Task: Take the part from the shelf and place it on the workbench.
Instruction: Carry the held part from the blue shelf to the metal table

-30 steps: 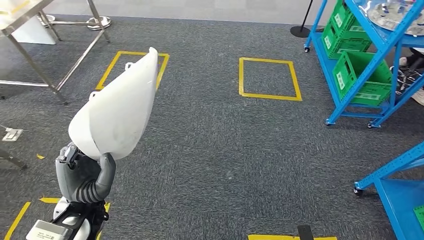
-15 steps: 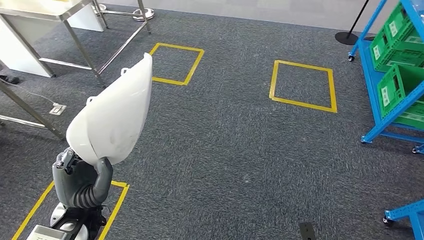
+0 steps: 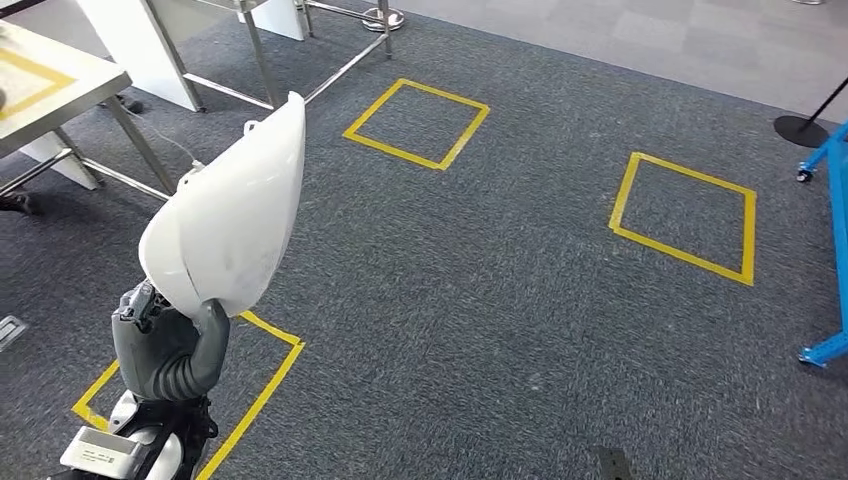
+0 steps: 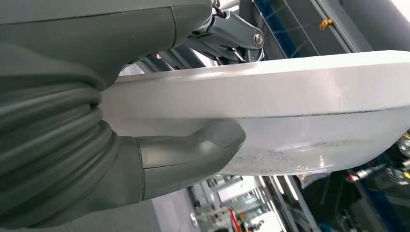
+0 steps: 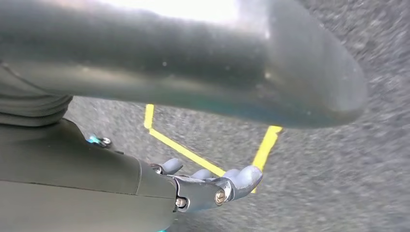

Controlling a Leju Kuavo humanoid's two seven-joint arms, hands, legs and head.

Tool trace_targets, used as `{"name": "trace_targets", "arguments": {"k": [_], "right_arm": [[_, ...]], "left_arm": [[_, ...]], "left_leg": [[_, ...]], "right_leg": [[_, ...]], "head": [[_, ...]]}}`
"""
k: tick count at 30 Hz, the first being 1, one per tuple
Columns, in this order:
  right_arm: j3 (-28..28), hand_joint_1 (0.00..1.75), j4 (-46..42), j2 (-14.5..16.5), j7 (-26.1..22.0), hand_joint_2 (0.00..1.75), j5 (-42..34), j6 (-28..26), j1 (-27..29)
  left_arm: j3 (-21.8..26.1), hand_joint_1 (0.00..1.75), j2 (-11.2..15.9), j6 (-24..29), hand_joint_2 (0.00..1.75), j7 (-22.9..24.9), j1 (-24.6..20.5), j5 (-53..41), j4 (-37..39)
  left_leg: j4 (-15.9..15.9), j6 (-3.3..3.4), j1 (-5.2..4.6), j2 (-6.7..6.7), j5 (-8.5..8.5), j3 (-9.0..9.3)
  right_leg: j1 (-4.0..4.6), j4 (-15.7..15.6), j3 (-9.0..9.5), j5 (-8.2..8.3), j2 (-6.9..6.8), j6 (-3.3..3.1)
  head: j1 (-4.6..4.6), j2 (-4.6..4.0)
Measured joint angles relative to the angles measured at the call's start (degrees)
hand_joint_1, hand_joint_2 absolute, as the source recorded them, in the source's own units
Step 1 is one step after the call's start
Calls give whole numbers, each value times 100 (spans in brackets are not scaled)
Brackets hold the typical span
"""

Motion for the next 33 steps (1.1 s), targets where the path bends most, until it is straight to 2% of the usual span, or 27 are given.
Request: {"name": "trace_targets", "arguments": {"k": [2, 3, 4, 5, 6, 7, 8, 10, 11, 12, 13, 14, 15, 17, 18, 19, 21, 22, 23, 25, 26, 27, 28, 29, 30, 31, 33], "right_arm": [[0, 0, 0, 0, -69, 0, 33, -4, -6], [0, 0, 0, 0, -91, 0, 49, -6, -10], [0, 0, 0, 0, -98, 0, 59, -8, -16], [0, 0, 0, 0, -94, 0, 68, -9, -21], [0, 0, 0, 4, -84, 0, 75, -8, -29], [0, 0, 0, 7, -78, 0, 80, -8, -34], [0, 0, 0, 9, -77, 0, 77, -7, -35], [0, 0, 0, 8, -75, 0, 56, -7, -21], [0, 0, 0, 6, -72, 0, 44, -7, -11], [0, 0, 0, 4, -66, 0, 35, -7, -4], [0, 0, 0, 3, -58, 0, 28, -7, -2], [0, 0, 0, 3, -49, 0, 19, -8, -3], [0, 0, 0, 4, -41, 0, 9, -8, -5], [0, 0, 0, 8, -32, 0, -7, -7, -7], [-1, 0, 0, 9, -34, 0, -10, -4, -8], [-1, 0, 0, 10, -39, 0, -14, -2, -11], [-3, 0, 0, 12, -54, 0, -26, 11, -25], [-4, 0, 0, 14, -59, 0, -32, 15, -35], [-4, 0, 0, 17, -61, 0, -36, 18, -45], [-9, 0, 0, 20, -43, 0, -38, 16, -53], [-14, 0, 0, 20, -27, 0, -39, 15, -48], [-20, 0, 0, 18, -14, 0, -39, 14, -40], [-25, 0, 0, 17, -7, 0, -40, 14, -32], [-28, 0, 0, 17, -4, 0, -40, 13, -29], [-29, 0, 0, 17, -4, 0, -43, 12, -29], [-30, 0, 0, 17, -3, 0, -47, 10, -32], [-33, 0, 0, 21, 2, 0, -59, 3, -36]], "left_arm": [[19, 175, -18, -3, 175, 8, -34, -33, 52], [34, 175, -30, -8, 175, 16, -52, -44, 82], [56, 175, -42, -16, 175, 25, -66, -50, 113], [80, 175, -48, -28, 175, 37, -78, -51, 141], [107, 175, -54, -40, 175, 47, -86, -54, 166], [133, 175, -55, -51, 175, 62, -105, -59, 190], [152, 175, -55, -61, 175, 78, -138, -71, 215], [176, 175, -58, -70, 175, 99, -211, -97, 273], [187, 175, -60, -72, 175, 104, -233, -106, 307], [203, 175, -61, -72, 175, 108, -241, -108, 342], [221, 175, -62, -72, 175, 111, -244, -100, 376], [238, 175, -65, -73, 175, 112, -251, -85, 408], [257, 175, -72, -76, 175, 110, -269, -64, 434], [292, 175, -99, -90, 175, 100, -336, -5, 480], [309, 175, -115, -108, 175, 94, -376, 34, 502], [321, 175, -131, -133, 175, 90, -408, 78, 524], [348, 175, -155, -184, 175, 81, -452, 154, 567], [362, 175, -167, -202, 175, 79, -475, 173, 587], [374, 175, -185, -220, 175, 82, -510, 188, 611], [386, 175, -239, -278, 175, 107, -591, 229, 674], [387, 175, -264, -309, 175, 123, -619, 251, 712], [387, 175, -281, -333, 175, 134, -631, 271, 747], [388, 175, -291, -350, 175, 140, -634, 282, 778], [388, 175, -298, -360, 175, 143, -636, 291, 802], [389, 175, -305, -364, 175, 146, -643, 297, 821], [390, 175, -314, -367, 175, 150, -653, 298, 835], [393, 175, -331, -339, 175, 160, -686, 275, 851]], "left_leg": [[38, -56, 0, -157, -8, -25], [45, -96, 3, -223, -4, -48], [37, -141, 8, -292, 11, -70], [17, -188, 14, -363, 32, -99], [4, -225, 18, -361, 46, -119], [38, -256, 10, -246, 18, -153], [177, -282, -1, -64, -80, -234], [816, -325, -3, 319, -446, -537], [1222, -348, 8, 385, -626, -731], [1524, -364, 17, 404, -723, -872], [1631, -373, 22, 415, -712, -916], [1496, -375, 26, 437, -596, -835], [1140, -366, 24, 502, -407, -636], [331, -293, -6, 776, -109, -192], [86, -242, -25, 868, -40, -60], [-6, -193, -43, 900, -31, -18], [-22, -112, -44, 751, -8, -25], [-45, -77, -30, 682, 8, -17], [-69, -43, -11, 612, 27, -6], [-94, -2, 19, 473, 49, 2], [-90, 6, 23, 394, 53, -5], [-83, 7, 23, 310, 53, -11], [-72, 5, 25, 222, 51, -15], [-58, -1, 28, 135, 48, -16], [-38, -13, 35, 49, 41, -17], [-15, -33, 44, -29, 31, -21], [32, -106, 45, -178, 18, -59]], "right_leg": [[-25, -713, 313, 264, 288, -13], [-29, -891, 388, 291, 391, -23], [-23, -942, 405, 266, 433, -43], [-18, -961, 414, 283, 364, -78], [-22, -984, 430, 301, 286, -123], [-27, -1011, 448, 320, 212, -175], [-32, -1038, 465, 335, 126, -223], [-10, -1056, 472, 336, -49, -286], [2, -1055, 471, 329, -143, -298], [9, -1055, 472, 323, -232, -303], [12, -1054, 476, 316, -318, -302], [13, -1053, 485, 307, -397, -295], [14, -1051, 503, 293, -475, -283], [33, -1044, 547, 254, -613, -239], [47, -1040, 565, 237, -675, -209], [59, -1039, 578, 225, -732, -178], [58, -1049, 603, 206, -836, -109], [46, -1021, 607, 169, -777, -72], [33, -903, 567, 84, -636, -39], [13, -304, 295, -235, -255, 6], [13, 107, 83, -407, -147, 16], [13, 440, -104, -506, -105, 21], [11, 590, -213, -491, -91, 21], [6, 512, -212, -360, -80, 18], [-5, 205, -96, -138, -47, 16], [-24, -213, 80, 73, 53, 17], [-44, -833, 351, 285, 269, 4]], "head": [[-1, 0], [-1, 0], [-2, 0], [-4, 0], [-3, 0], [-15, 0], [-32, 0], [-63, 0], [-67, 0], [-67, 0], [-68, 0], [-69, -1], [-69, -1], [-66, -1], [-62, 0], [-59, 0], [-56, 0], [-53, 0], [-46, 0], [-18, 0], [-8, 0], [-2, 0], [-1, 0], [-1, 0], [-1, 0], [0, 0], [2, 0]]}}
